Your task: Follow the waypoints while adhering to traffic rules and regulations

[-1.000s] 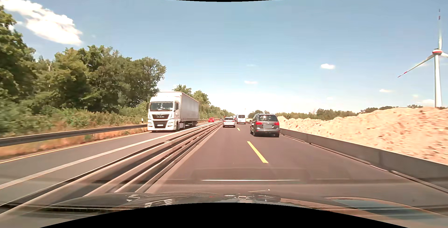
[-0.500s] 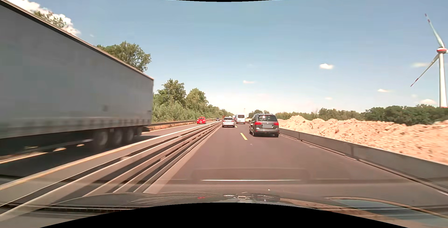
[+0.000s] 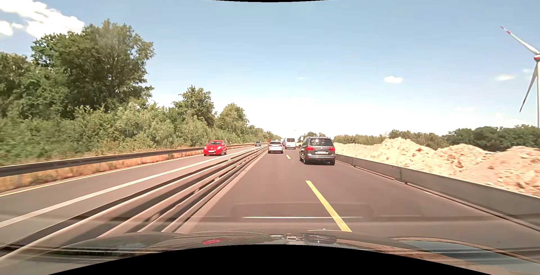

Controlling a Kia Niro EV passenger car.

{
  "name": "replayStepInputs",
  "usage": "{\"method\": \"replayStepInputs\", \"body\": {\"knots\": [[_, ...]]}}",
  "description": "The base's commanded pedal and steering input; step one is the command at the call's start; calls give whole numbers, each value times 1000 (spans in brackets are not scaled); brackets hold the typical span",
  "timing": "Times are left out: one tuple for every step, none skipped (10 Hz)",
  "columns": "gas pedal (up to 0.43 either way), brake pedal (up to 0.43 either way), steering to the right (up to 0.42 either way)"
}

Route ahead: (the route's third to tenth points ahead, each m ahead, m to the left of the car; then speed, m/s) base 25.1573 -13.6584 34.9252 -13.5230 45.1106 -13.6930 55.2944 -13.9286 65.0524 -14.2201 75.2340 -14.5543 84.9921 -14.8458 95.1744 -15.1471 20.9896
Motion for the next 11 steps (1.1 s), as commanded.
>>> {"method": "replayStepInputs", "body": {"knots": [[28,0,1],[28,0,2],[28,0,2],[28,0,1],[28,0,2],[28,0,2],[28,0,2],[28,0,2],[28,0,3],[28,0,2],[28,0,1]]}}
